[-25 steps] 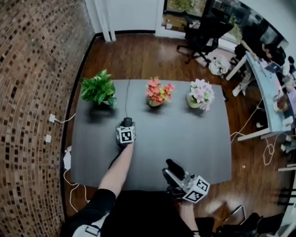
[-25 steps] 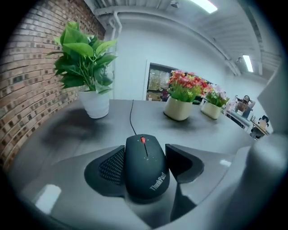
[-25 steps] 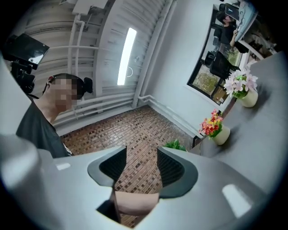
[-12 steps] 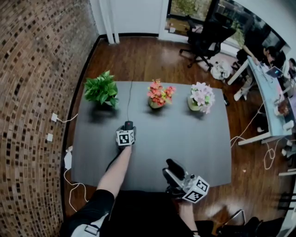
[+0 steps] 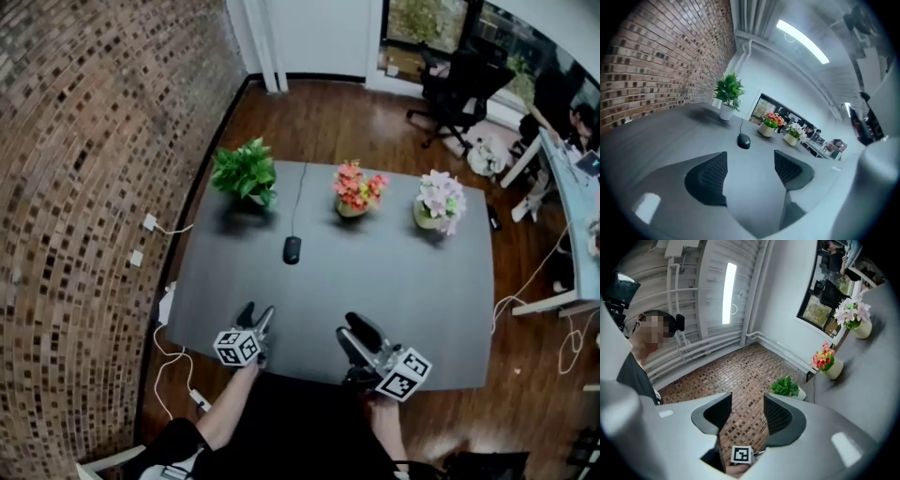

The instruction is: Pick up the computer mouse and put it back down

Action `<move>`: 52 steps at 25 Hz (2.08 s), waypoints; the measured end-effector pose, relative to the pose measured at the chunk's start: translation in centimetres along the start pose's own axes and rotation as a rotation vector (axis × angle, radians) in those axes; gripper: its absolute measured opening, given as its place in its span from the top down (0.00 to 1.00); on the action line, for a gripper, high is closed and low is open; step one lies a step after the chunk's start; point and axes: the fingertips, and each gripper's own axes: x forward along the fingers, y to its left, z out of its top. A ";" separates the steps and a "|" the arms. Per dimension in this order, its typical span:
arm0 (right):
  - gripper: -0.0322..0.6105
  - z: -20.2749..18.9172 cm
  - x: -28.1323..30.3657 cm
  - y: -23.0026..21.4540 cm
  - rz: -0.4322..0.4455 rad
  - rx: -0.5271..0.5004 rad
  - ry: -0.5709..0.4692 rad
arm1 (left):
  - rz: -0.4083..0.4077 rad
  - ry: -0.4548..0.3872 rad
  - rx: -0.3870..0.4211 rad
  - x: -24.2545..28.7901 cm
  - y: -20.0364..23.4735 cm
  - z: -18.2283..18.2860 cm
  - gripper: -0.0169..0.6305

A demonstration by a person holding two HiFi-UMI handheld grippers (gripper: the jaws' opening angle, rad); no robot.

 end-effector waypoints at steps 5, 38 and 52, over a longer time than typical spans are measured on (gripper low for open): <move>0.63 -4.0 1.5 -0.9 0.060 0.071 0.100 | -0.125 -0.098 -0.079 -8.3 -2.2 0.9 0.63; 0.63 -20.9 6.6 24.7 -0.039 -0.097 0.001 | -0.889 -0.203 0.022 -33.6 -9.9 12.2 0.72; 0.66 -18.1 -4.6 30.0 0.047 -0.152 -0.100 | -0.991 -0.098 -0.012 -37.0 -21.9 4.9 0.72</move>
